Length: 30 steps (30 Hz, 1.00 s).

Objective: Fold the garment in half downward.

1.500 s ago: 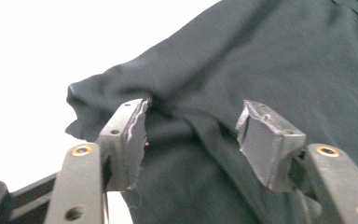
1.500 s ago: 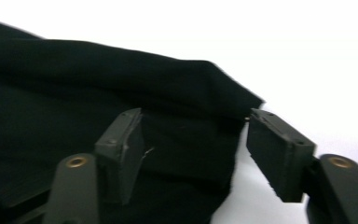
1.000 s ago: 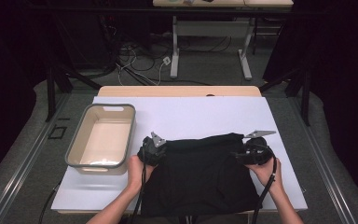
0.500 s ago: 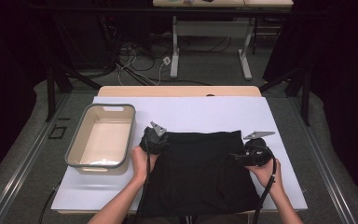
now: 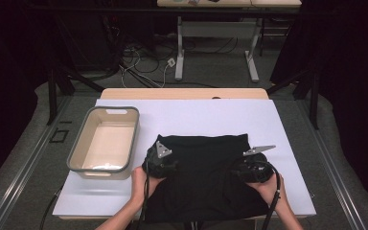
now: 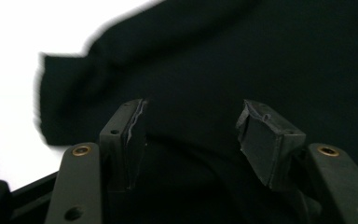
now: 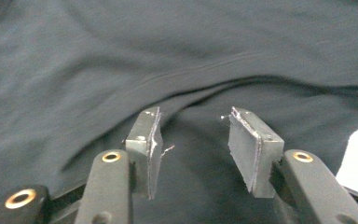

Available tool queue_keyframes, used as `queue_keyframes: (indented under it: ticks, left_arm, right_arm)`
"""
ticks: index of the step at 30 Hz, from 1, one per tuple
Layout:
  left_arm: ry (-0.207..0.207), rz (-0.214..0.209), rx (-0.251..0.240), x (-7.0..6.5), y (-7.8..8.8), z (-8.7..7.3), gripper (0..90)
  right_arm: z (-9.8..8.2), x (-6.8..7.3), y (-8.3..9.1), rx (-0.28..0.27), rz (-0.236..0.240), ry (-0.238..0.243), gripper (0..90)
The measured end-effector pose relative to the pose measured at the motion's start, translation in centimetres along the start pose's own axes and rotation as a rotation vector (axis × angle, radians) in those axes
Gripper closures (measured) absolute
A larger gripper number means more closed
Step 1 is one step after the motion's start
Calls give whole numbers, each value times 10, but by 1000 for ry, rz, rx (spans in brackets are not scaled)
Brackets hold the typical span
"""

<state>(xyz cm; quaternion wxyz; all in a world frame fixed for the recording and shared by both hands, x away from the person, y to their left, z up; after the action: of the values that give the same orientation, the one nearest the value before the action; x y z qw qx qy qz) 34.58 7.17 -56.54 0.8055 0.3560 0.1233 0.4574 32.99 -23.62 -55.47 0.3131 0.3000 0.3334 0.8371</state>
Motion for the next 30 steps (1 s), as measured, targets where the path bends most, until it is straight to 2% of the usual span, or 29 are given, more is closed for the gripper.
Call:
queue_keyframes:
  ticks: [1, 3, 4, 5, 6, 7, 8, 10, 11, 13, 14, 15, 16, 18, 19, 21, 22, 24, 26, 28, 29, 30]
  left_arm:
    - [2, -17, 2, -3, 5, -3, 415]
    - [-5, -33, 10, -5, 11, -7, 418]
    - [-3, -54, 13, -8, 15, -12, 425]
    - [-11, -74, 30, -12, 22, -21, 424]
    - [-5, -103, 45, -14, 25, -28, 427]
    - [12, -120, 54, -16, 26, -33, 434]
    - [8, -128, 70, -18, 26, -37, 437]
    - [3, -126, 51, -19, 26, -40, 475]
    - [-3, -126, 29, -21, 28, -43, 523]
    - [-15, -141, 11, -25, 28, -44, 636]
    - [-15, -141, 11, -25, 28, -44, 708]
    - [-28, -158, 2, -30, 29, -44, 764]
    - [-32, -166, -4, -31, 29, -43, 808]
    - [-34, -173, -7, -31, 30, -43, 843]
    - [-24, -190, -13, -31, 32, -43, 850]
    - [-19, -198, -16, -31, 34, -43, 853]
    - [-20, -200, -27, -31, 36, -43, 853]
    - [-8, -220, -50, -32, 42, -40, 851]
    - [-24, -215, -43, -31, 41, -40, 844]
    - [-21, -214, -30, -30, 39, -41, 835]
    - [-23, -203, 1, -27, 35, -42, 721]
    - [-23, -203, 1, -27, 35, -42, 687]
  right_arm:
    - [-2, 6, -2, 9, 25, -2, 554]
    - [-4, 10, -3, 17, 31, 9, 554]
    - [-6, 18, -5, 2, 64, 2, 550]
    - [-8, 21, -5, 25, 71, 1, 544]
    - [-10, 22, -8, 12, 88, -3, 540]
    - [-12, 25, -10, 44, 82, 2, 543]
    - [-13, 27, -12, 57, 80, 6, 555]
    - [-14, 28, -16, 61, 62, 24, 627]
    - [-14, 29, -17, 60, 52, 39, 663]
    - [-15, 31, -15, 87, 49, 38, 748]
    - [-16, 31, -17, 56, 50, 49, 805]
    - [-17, 32, -17, 59, 49, 49, 841]
    - [-17, 33, -16, 58, 53, 53, 866]
    - [-18, 35, -14, 61, 29, 57, 886]
    - [-18, 36, -12, 47, 30, 59, 889]
    - [-20, 35, -8, 65, 21, 61, 891]
    - [-21, 35, -7, 43, 10, 51, 893]
    - [-25, 30, 0, 35, -15, 34, 896]
    - [-27, 24, 4, 28, -25, 14, 896]
    - [-28, 22, 5, 24, -32, 8, 895]
    - [-28, 21, 5, 18, -31, 3, 883]
    - [-28, 21, 5, 18, -31, 3, 883]
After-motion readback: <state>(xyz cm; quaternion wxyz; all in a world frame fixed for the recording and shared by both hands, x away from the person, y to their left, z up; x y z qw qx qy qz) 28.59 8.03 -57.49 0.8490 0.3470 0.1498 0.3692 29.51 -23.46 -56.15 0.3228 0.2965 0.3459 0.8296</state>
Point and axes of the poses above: each handheld gripper's, and its own axes: y roughly backward along the jaws, z roughly out of its top, x roughly to its left, the point moved 3 cm from there along -y, roughly forward along the jaws, and after that the axes turned 10 degrees about z, right-handed, at the moved point
